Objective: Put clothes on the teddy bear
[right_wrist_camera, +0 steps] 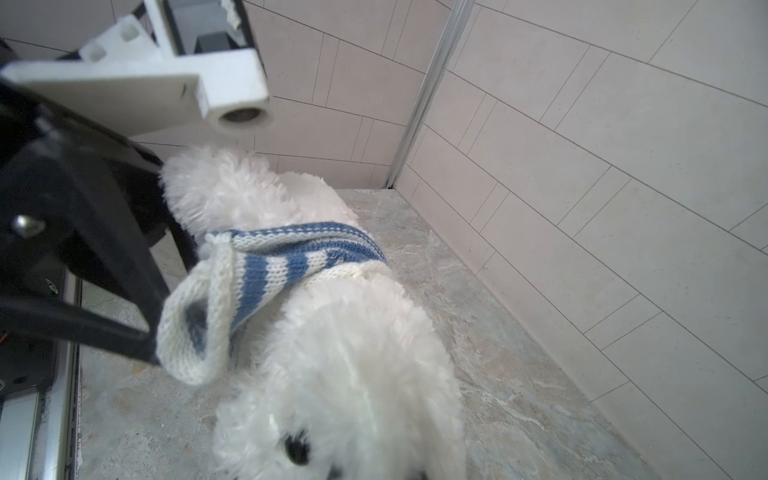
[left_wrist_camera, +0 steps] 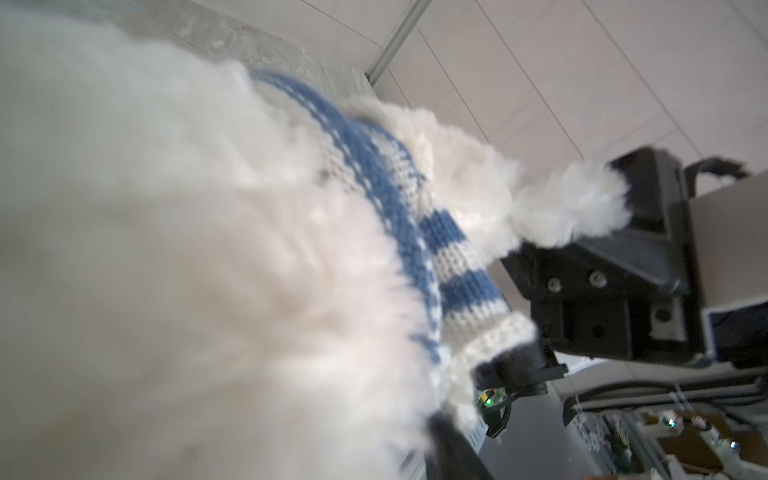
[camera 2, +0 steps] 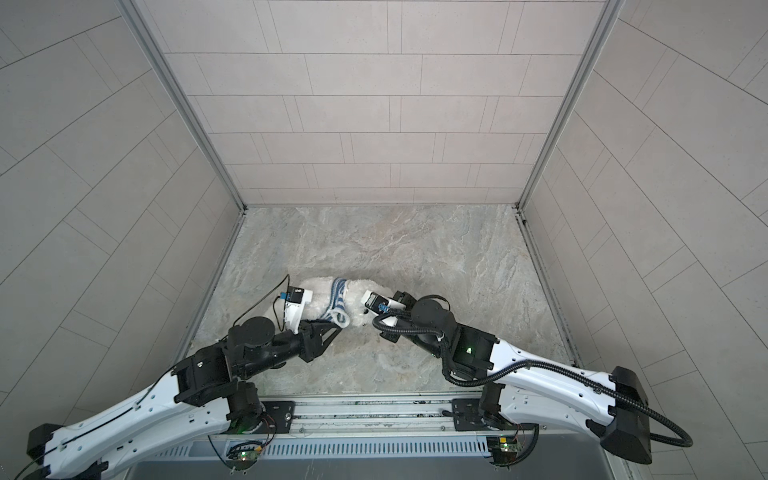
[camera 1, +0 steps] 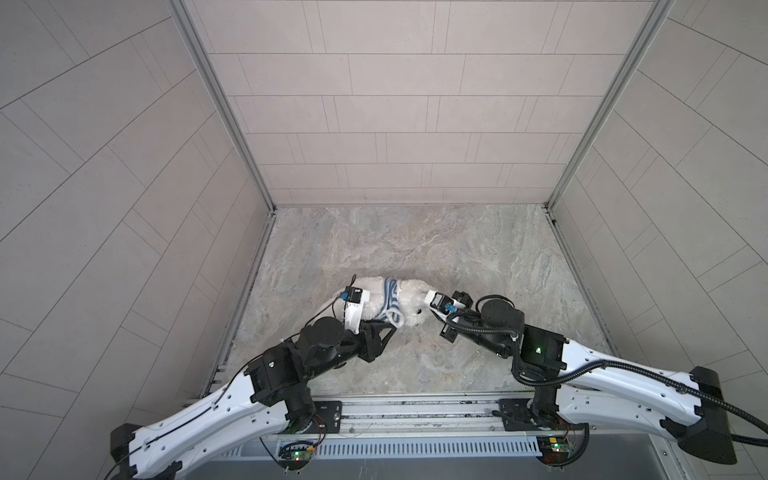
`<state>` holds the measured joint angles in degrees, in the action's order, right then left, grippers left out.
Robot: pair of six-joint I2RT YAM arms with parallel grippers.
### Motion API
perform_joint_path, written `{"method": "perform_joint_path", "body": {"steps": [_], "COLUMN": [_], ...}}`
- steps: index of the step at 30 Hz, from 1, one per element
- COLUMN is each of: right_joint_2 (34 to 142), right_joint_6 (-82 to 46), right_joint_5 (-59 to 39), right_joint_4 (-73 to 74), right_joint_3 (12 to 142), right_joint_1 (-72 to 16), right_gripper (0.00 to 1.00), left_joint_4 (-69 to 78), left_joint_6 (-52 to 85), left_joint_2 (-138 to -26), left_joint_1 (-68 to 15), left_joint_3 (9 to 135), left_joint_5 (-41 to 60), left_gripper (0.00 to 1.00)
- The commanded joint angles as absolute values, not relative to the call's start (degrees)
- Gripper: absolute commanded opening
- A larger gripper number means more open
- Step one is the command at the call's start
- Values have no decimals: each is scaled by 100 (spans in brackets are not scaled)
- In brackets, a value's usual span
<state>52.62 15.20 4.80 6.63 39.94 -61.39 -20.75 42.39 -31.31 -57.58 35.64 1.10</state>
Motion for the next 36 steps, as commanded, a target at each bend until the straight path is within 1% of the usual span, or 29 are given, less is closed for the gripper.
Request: {"method": "perform_joint_path", "body": {"steps": [1, 4, 9, 12, 15, 16, 17, 19, 20, 25, 30, 32, 35, 36], "right_joint_2": [5209, 5353, 5370, 5361, 5377, 5376, 5370, 5387, 5413, 5484, 5466, 5450, 5414, 5405], "right_joint_6": [2159, 2351, 2527, 2531, 2485, 2487, 2504, 2515, 2524, 2548, 2570, 2604, 2599, 2599], "right_joint_5": [173, 45, 143, 292, 426, 437, 439, 454, 481, 536, 544, 532, 514, 510], "right_joint_4": [943, 591, 469, 490, 505, 524, 568, 623, 639, 752, 978, 1048, 1207, 1250], "right_joint_3": [4113, 4313, 4360, 4312, 4293, 4283, 4267, 4263, 4271, 4247, 4102, 4032, 3872, 3832], "right_joint_1": [-6120, -6076, -6064, -6042, -5965, -5956, -5951, -5950, -5954, -5951, -5957, -5957, -5955, -5951], "right_gripper": [0, 0, 0, 0, 0, 0, 0, 0, 0, 0, 0, 0, 0, 0], "left_joint_4": [-2933, -3551, -3901, -3876, -4180, -4227, -4310, -4461, -4437, -3940, -3716, -3519, -2978, -2889], "left_joint_6": [4011, 3733, 3551, 3527, 3515, 3528, 3563, 3674, 3745, 4120, 4318, 4460, 4749, 4807], "left_joint_2": [-3168, -3523, -4312, -4559, -4682, -4707, -4770, -4951, -5029, -5140, -5220, -5133, -4958, -4935], "left_joint_1": [-5626, -5528, -5190, -5109, -5070, -5028, -4954, -4836, -4810, -4681, -4613, -4442, -4076, -4009], "left_joint_3": [4170, 4920, 5795, 6026, 6226, 6244, 6262, 6271, 6208, 5725, 5520, 5369, 5073, 5024], "left_joint_5": [142, 90, 639, 959, 864, 827, 816, 826, 837, 1067, 1090, 1237, 1793, 1878], "left_gripper": [49, 49, 42, 45, 52, 52, 49, 41, 39, 33, 32, 32, 42, 42]}}
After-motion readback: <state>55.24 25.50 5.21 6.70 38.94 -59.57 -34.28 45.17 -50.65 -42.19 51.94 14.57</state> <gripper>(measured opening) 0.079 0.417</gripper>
